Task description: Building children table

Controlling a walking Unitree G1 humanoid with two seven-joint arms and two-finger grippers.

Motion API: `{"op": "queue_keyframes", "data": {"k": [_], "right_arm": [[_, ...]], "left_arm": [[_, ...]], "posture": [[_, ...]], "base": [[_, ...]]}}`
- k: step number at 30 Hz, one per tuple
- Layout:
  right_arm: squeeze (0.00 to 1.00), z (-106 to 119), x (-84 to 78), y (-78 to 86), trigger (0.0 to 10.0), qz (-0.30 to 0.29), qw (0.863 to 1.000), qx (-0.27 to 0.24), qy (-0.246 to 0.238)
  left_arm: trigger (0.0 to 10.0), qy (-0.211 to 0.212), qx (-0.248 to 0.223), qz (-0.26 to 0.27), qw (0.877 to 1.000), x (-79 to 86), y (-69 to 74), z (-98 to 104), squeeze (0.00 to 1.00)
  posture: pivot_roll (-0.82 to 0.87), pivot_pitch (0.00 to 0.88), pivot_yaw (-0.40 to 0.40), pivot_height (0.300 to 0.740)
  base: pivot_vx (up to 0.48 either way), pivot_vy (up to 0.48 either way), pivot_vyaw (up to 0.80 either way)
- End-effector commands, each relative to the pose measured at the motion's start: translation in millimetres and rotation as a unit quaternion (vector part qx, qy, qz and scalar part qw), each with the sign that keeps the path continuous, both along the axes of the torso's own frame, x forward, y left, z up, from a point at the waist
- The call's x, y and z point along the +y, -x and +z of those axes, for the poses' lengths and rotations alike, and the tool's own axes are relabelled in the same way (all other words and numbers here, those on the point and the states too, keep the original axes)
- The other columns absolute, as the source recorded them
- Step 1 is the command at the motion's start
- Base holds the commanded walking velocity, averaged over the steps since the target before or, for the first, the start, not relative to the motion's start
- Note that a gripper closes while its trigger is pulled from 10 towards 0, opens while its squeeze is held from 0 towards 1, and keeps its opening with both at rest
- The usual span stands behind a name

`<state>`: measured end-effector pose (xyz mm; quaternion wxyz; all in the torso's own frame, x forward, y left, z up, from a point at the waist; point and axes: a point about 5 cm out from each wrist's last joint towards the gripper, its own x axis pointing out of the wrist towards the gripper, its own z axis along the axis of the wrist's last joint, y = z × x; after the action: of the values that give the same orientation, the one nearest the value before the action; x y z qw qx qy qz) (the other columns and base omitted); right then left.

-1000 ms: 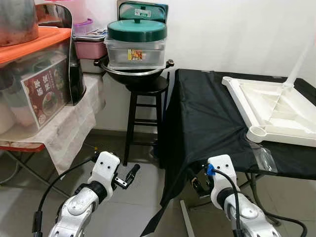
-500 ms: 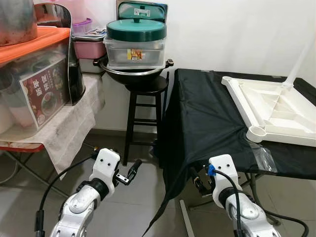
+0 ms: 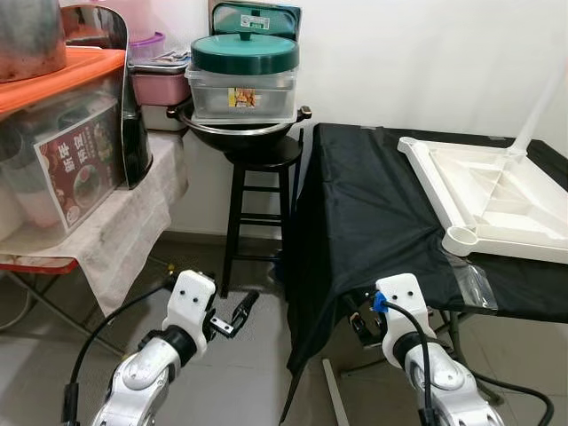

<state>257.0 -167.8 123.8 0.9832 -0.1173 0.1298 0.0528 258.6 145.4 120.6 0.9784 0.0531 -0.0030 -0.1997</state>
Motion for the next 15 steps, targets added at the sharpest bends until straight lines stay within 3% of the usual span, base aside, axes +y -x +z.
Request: {"op": "queue_keyframes", "data": {"k": [1, 6, 15], "right_arm": [[0.0, -0.6, 0.8, -0.9, 10.0, 0.0, 1.0, -0.002, 0.002], [0.0, 0.4, 0.6, -2.0, 10.0, -0.003, 1.0, -0.004, 0.004], [0.0, 0.6, 0.4, -3.6, 10.0, -0.004, 1.0, -0.007, 0.001]], "left_arm": [[10.0, 0.007, -0.006, -0.01, 1.0, -3.3, 1.6, 2.8, 0.0], [10.0, 0.016, -0.005, -0.012, 1.0, -4.3, 0.7, 4.9, 0.0], [10.0, 0.019, -0.007, -0.011, 1.0, -4.5, -1.0, 5.9, 0.0]], "posture": [[0.04, 0.0, -0.08, 0.74], [0.04, 0.0, -0.078, 0.74], [0.04, 0.0, -0.08, 0.74]], "base": [[0.0, 0.0, 0.0], [0.0, 0.0, 0.0], [-0.422, 0.0, 0.0]]}}
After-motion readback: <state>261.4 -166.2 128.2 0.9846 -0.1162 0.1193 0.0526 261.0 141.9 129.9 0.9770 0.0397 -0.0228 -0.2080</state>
